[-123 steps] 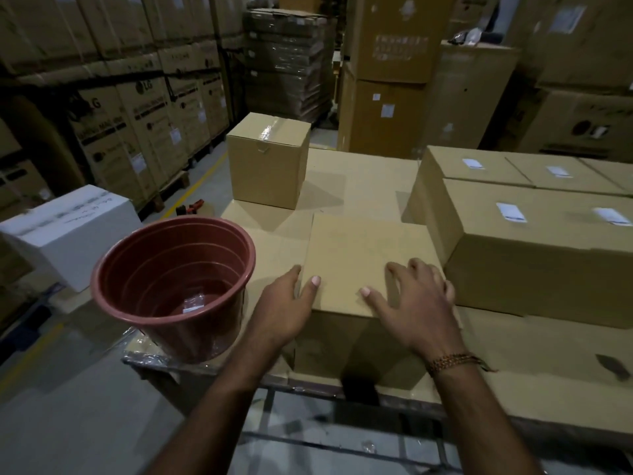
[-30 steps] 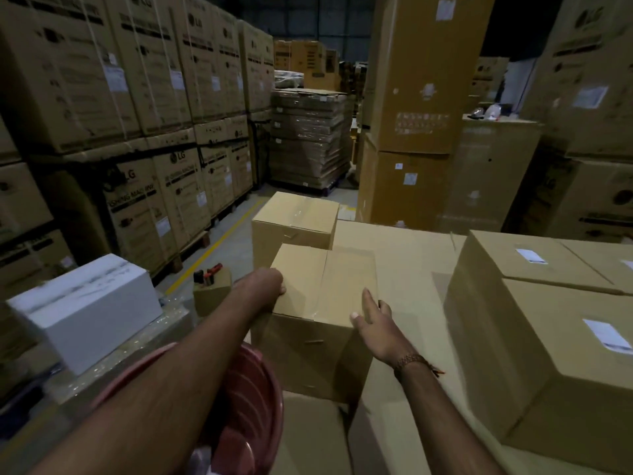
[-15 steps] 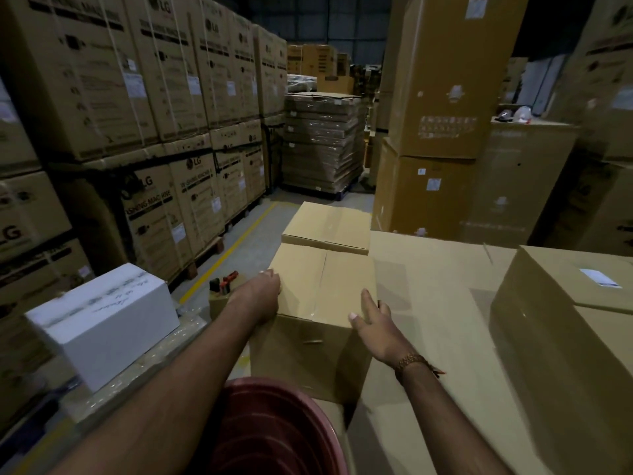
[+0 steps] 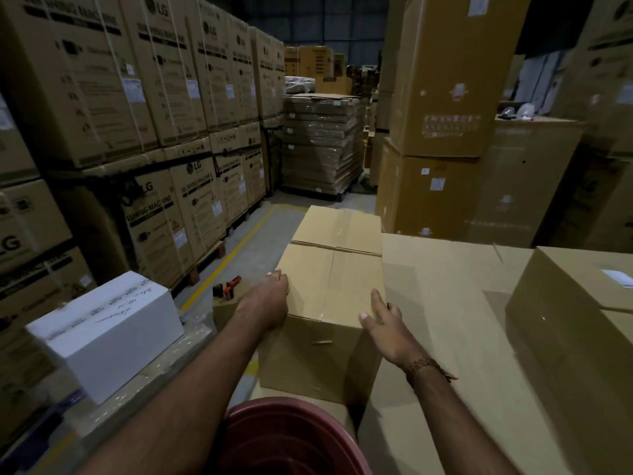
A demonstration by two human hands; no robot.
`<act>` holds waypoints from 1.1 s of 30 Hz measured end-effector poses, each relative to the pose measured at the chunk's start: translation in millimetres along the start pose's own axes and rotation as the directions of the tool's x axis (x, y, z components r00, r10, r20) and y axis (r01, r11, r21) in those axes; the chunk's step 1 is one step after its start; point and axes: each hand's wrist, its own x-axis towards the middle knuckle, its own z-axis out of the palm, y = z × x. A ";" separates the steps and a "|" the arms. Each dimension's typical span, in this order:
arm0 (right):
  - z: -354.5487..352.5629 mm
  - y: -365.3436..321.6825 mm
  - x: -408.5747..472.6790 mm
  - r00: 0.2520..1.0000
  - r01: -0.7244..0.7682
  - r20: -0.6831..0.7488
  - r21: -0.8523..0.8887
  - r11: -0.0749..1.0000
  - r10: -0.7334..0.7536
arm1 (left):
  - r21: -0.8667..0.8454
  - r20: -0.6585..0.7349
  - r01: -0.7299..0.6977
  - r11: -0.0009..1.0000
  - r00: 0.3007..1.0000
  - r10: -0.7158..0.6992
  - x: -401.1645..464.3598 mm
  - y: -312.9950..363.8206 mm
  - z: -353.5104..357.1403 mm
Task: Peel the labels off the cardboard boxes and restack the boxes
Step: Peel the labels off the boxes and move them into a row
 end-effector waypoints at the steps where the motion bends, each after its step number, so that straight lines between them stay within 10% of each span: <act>1: 0.5 -0.2 0.2 1.000 0.001 -0.007 0.003 1.000 -0.001 | -0.007 -0.004 0.000 1.000 1.000 0.000 1.2 -0.5 0.6; 29: 0.8 -1.4 -1.9 0.998 0.034 -0.048 0.030 0.999 -0.033 | -0.095 -0.055 -0.022 0.995 0.998 0.017 7.4 -7.4 8.4; 33: -9.7 -0.4 -15.5 0.982 0.094 -0.171 0.055 0.994 -0.084 | -0.026 -0.252 -0.038 0.999 0.967 0.030 -3.8 6.3 -4.6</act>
